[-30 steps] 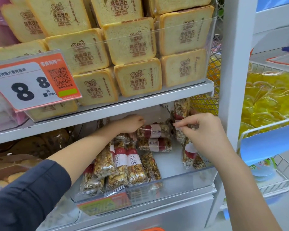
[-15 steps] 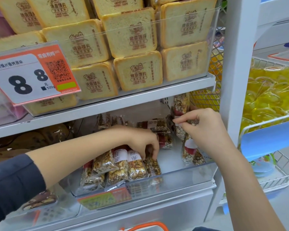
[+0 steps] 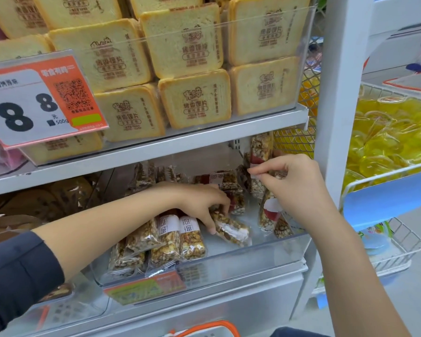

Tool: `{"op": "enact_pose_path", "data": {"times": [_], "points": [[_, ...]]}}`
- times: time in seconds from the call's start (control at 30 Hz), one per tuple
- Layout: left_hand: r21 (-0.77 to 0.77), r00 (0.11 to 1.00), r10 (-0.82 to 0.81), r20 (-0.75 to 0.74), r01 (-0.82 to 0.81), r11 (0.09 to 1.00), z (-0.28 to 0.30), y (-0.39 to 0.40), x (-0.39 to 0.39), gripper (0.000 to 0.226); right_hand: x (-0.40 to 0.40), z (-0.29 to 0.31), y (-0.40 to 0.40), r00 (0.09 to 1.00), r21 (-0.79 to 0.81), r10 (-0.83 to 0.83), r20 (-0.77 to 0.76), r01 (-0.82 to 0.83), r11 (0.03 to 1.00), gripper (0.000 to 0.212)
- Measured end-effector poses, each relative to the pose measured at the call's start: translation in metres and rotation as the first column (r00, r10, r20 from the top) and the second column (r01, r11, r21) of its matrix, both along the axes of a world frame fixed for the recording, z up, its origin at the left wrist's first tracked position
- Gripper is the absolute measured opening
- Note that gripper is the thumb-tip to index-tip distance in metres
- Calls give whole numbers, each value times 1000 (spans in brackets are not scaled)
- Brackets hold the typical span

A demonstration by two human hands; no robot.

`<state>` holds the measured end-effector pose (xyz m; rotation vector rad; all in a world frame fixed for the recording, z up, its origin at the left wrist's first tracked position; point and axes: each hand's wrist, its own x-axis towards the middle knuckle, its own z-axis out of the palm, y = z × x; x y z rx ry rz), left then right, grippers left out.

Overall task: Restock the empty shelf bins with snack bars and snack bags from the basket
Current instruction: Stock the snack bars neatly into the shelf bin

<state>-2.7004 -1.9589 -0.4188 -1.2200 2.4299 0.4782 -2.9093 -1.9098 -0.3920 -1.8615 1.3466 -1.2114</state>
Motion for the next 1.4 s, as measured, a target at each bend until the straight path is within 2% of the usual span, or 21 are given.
{"op": "enact_pose_path", "data": {"times": [0.13,0.23,0.37,0.53,0.63,0.77,0.9,1.0,1.17,1.27,1.33,1.4], "points": [[-74,992,88,-94,-95,993,-1,4,2,44,0,0,-1,1000,7,-8,6,8,1000,19],[-117,995,100,-14,-101,988,0,8,-4,50,0,1,0,1000,0,-5,-4,5,1000,20],[22,987,156,33,-157,987,2,8,-5,53,-2,2,1,1000,6,2,1,-2,1000,21],[130,965,250,-85,-238,963,12,7,-4,36,-2,1,1,1000,7,14,-1,-14,1000,25],[71,972,214,-100,-208,976,9,6,-6,32,-2,2,0,1000,6,8,-2,-8,1000,24],[-29,990,134,-40,-136,990,-7,7,-10,46,-2,1,-2,1000,-4,3,-9,-3,1000,24],[-36,987,131,-98,-135,990,-8,5,-9,56,-2,0,-1,1000,4,5,-11,-5,1000,23],[-40,995,95,-13,-95,995,-6,9,-12,57,-2,1,-1,1000,8,9,3,-9,1000,23],[-251,978,90,190,-40,967,-9,16,-28,46,-1,1,-1,1000,9,5,8,-5,1000,23],[-225,963,190,190,-146,963,-8,15,-36,46,-3,2,1,1000,-1,0,23,0,1000,20],[-155,955,284,85,-268,951,-4,15,-39,43,-5,3,1,1000,-16,-6,27,7,1000,18],[-28,912,409,-41,-410,912,1,16,-39,52,-5,4,1,1000,-28,-5,13,5,1000,18]]}}
